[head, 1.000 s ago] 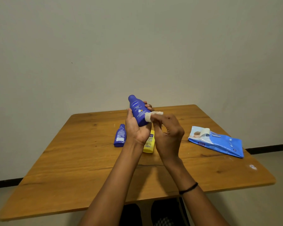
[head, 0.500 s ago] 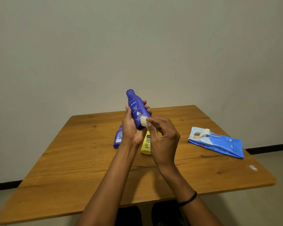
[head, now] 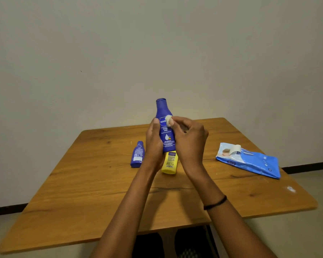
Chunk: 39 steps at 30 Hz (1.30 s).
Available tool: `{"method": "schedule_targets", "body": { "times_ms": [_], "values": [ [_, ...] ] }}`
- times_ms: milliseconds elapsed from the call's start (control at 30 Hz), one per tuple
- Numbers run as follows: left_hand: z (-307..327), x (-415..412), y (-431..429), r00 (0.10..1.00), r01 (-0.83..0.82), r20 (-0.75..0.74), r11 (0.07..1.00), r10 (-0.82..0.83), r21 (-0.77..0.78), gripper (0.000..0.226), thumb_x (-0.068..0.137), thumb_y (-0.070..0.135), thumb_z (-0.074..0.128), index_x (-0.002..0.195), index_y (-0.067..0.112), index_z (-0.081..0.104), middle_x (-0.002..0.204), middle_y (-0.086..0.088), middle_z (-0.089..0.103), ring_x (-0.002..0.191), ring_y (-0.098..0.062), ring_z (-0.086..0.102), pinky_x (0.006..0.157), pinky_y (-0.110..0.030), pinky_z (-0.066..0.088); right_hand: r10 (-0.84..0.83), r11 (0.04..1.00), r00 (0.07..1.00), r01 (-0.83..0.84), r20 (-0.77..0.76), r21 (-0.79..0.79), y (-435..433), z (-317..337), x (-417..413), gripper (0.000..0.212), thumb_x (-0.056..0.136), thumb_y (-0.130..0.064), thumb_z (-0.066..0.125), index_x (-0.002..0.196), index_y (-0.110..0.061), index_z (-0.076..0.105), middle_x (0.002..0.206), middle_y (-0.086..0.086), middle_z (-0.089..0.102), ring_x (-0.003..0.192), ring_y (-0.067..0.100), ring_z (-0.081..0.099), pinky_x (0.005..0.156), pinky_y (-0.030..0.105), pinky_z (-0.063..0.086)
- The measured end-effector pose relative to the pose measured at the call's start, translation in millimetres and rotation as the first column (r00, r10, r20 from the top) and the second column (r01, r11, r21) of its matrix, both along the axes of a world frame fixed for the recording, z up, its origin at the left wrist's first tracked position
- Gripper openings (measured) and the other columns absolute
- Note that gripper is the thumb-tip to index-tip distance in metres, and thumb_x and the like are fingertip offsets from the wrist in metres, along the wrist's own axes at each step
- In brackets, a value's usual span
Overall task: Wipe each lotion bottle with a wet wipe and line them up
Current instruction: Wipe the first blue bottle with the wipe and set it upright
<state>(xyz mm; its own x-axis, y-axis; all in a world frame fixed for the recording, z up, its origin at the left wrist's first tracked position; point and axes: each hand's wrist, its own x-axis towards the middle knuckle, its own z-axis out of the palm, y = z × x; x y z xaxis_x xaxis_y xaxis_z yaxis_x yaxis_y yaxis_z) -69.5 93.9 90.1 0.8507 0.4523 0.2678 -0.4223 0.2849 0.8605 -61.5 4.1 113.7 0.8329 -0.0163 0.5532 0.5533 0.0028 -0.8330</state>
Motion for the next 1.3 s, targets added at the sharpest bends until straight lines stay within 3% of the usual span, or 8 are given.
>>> {"method": "schedule_targets", "body": {
  "times_ms": [200,367,667,800,1000,1133,1233,1300],
  "values": [
    [-8,6,-17,0.990,-0.122,-0.068,0.993,0.121,0.000,0.030,0.106,0.040,0.039,0.120,0.019,0.056,0.097,-0.002,0.072,0.085,-0.013,0.073,0.068,-0.028,0.059,0.006,0.999,1.000,-0.005,0.026,-0.038,11,32,15,0.026,0.090,-0.030,0.068,0.113,-0.017,0.072,0.106,-0.005,0.073,0.091,0.009,0.069,0.068,0.007,0.052],
    [-7,7,-9,0.985,-0.173,-0.033,0.984,0.172,-0.037,0.036,0.107,0.037,0.039,0.124,0.009,0.055,0.096,-0.010,0.067,0.084,-0.019,0.067,0.075,-0.037,0.055,-0.025,0.990,0.998,0.033,0.064,-0.136,7,3,-5,0.032,0.090,-0.026,0.069,0.121,-0.018,0.067,0.117,-0.003,0.070,0.096,0.010,0.068,0.075,0.016,0.056],
    [-10,8,5,0.990,-0.143,-0.038,0.975,0.139,-0.169,0.035,0.103,0.040,0.046,0.122,0.011,0.053,0.090,-0.007,0.066,0.076,-0.018,0.068,0.067,-0.033,0.057,-0.052,0.978,0.986,0.082,0.159,-0.193,-6,-40,-40,0.046,0.084,-0.029,0.063,0.127,-0.012,0.062,0.122,0.004,0.067,0.111,0.002,0.054,0.086,0.023,0.054],
    [-11,12,2,0.990,-0.143,-0.025,0.989,0.142,-0.038,0.030,0.106,0.037,0.041,0.112,0.013,0.057,0.084,-0.004,0.068,0.075,-0.016,0.068,0.067,-0.030,0.057,-0.069,0.982,0.991,0.089,0.118,-0.168,-3,-23,-28,0.045,0.086,-0.027,0.066,0.129,-0.013,0.061,0.123,0.004,0.066,0.109,0.008,0.060,0.083,0.032,0.059],
    [-16,13,-12,0.974,-0.209,-0.077,0.975,0.215,0.079,0.031,0.107,0.039,0.038,0.118,0.018,0.057,0.084,0.008,0.073,0.080,-0.010,0.072,0.064,-0.024,0.057,-0.043,0.994,0.996,0.051,0.084,-0.094,12,23,4,0.026,0.092,-0.027,0.066,0.117,-0.018,0.070,0.108,-0.004,0.073,0.088,0.004,0.066,0.068,0.005,0.051],
    [-11,7,-13,0.981,-0.184,-0.056,0.983,0.185,0.030,0.034,0.107,0.037,0.036,0.122,0.014,0.056,0.096,-0.003,0.070,0.085,-0.013,0.070,0.072,-0.031,0.056,0.037,0.988,0.997,-0.026,0.070,-0.150,16,32,13,0.028,0.093,-0.029,0.065,0.119,-0.019,0.069,0.110,-0.005,0.072,0.092,0.007,0.068,0.070,0.009,0.053],
    [-4,6,-10,0.993,-0.113,-0.019,0.994,0.113,-0.008,0.037,0.109,0.028,0.038,0.135,0.006,0.051,0.106,-0.014,0.062,0.093,-0.021,0.062,0.079,-0.034,0.051,-0.045,0.971,0.975,0.095,0.220,-0.222,15,20,0,0.022,0.093,-0.017,0.066,0.114,-0.017,0.070,0.106,-0.001,0.073,0.088,0.003,0.066,0.071,-0.001,0.042],
    [1,4,-9,0.998,-0.051,-0.032,0.995,0.048,-0.084,0.041,0.108,0.031,0.043,0.136,0.001,0.049,0.102,-0.014,0.060,0.094,-0.024,0.057,0.085,-0.037,0.048,-0.083,0.945,0.955,0.166,0.285,-0.282,12,6,-12,0.027,0.089,-0.012,0.069,0.116,-0.015,0.069,0.111,0.003,0.072,0.094,0.010,0.069,0.078,0.007,0.048]
  ]
}}
